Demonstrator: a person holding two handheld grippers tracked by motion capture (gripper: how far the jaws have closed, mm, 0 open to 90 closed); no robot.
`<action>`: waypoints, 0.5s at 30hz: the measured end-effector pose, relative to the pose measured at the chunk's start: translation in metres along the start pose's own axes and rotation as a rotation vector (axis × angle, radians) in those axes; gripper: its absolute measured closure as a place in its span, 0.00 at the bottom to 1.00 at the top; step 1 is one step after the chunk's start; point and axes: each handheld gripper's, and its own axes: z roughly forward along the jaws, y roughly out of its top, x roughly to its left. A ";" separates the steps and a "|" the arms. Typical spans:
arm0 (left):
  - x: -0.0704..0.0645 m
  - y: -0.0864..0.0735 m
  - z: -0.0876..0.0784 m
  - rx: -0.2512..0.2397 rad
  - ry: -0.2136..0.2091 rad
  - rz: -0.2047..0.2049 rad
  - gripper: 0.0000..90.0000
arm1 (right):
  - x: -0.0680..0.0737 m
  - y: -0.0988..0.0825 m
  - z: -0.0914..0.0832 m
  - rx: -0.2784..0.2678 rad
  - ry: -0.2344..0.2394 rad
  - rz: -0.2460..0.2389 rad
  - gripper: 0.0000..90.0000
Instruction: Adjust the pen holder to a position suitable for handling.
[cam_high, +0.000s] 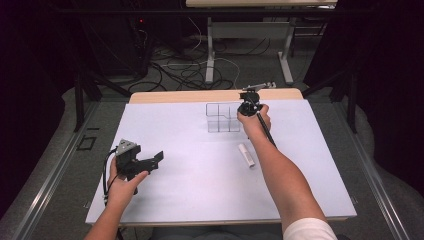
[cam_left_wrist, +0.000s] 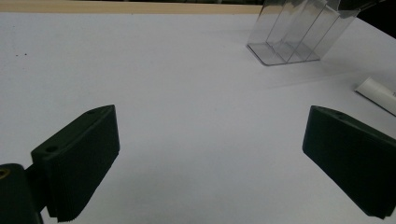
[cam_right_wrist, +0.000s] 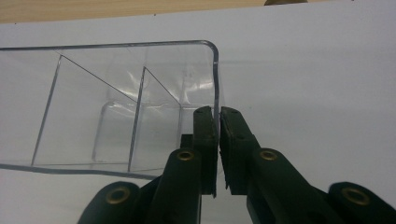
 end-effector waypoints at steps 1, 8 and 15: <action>0.000 0.000 0.000 0.000 0.000 0.000 0.04 | 0.000 0.000 -0.001 0.012 -0.002 0.007 0.95; -0.001 0.000 0.001 -0.002 0.000 0.002 0.04 | 0.003 -0.004 -0.006 0.034 0.004 -0.002 0.96; -0.002 0.001 0.000 0.006 -0.004 0.007 0.04 | 0.009 -0.011 -0.012 0.064 0.024 -0.007 0.96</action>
